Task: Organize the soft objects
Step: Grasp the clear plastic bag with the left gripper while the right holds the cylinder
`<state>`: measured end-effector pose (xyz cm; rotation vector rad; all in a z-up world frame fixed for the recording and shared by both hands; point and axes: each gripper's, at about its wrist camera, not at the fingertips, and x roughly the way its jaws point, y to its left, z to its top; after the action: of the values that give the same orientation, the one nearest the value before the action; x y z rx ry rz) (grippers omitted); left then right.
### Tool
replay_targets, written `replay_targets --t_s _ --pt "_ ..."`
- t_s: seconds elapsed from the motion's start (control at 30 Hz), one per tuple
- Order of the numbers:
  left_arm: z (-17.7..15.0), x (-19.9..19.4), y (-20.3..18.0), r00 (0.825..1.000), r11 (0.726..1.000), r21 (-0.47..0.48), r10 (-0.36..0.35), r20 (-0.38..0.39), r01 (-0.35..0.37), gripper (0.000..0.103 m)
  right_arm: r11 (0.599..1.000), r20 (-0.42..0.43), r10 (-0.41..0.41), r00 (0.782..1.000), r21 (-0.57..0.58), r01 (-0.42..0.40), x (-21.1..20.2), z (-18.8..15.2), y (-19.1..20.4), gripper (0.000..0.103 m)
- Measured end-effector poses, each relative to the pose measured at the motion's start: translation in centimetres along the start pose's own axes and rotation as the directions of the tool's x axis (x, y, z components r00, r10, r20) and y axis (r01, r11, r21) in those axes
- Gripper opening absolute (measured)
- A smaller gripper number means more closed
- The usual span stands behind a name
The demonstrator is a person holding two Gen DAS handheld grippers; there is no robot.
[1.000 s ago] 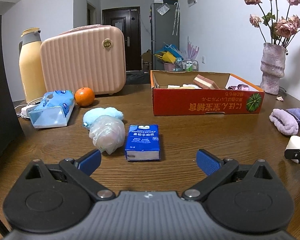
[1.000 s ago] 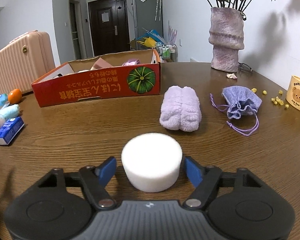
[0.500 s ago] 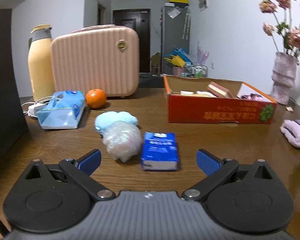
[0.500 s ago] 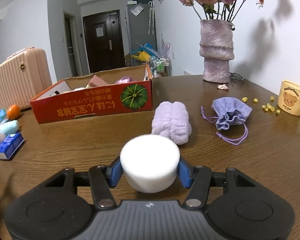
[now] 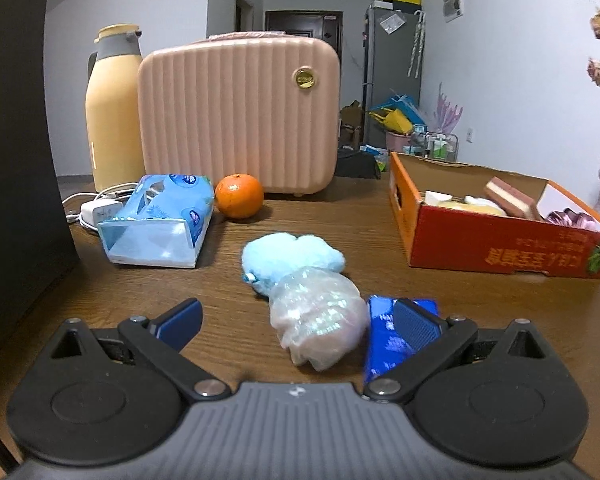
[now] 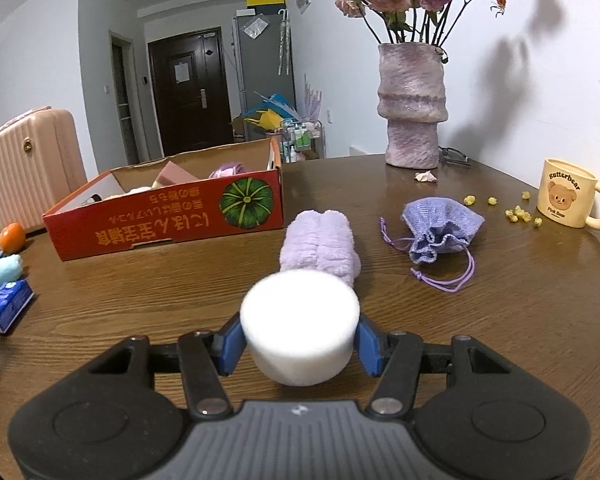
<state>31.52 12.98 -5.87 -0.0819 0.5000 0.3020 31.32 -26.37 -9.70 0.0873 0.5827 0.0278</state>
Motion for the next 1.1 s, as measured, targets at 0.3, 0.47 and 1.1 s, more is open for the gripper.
replay_targets --t_s 0.3,0.47,1.1 --pt "1.0 3.5 -0.1 0.999 0.999 0.021 0.033 -0.039 -0.033 0.103 0.999 0.008 -0.032 0.999 0.015 0.032 0.0 0.1 -0.3 0.056" --pt "1.1 5.0 0.3 0.995 0.999 0.018 0.033 -0.092 -0.032 0.103 0.999 0.001 -0.046 0.999 0.019 0.046 0.2 0.1 -0.4 0.056" --pt "0.3 5.9 1.2 0.983 0.999 -0.031 -0.028 -0.180 0.023 0.048 0.998 0.007 -0.056 0.998 0.031 0.056 0.2 0.1 -0.7 0.056"
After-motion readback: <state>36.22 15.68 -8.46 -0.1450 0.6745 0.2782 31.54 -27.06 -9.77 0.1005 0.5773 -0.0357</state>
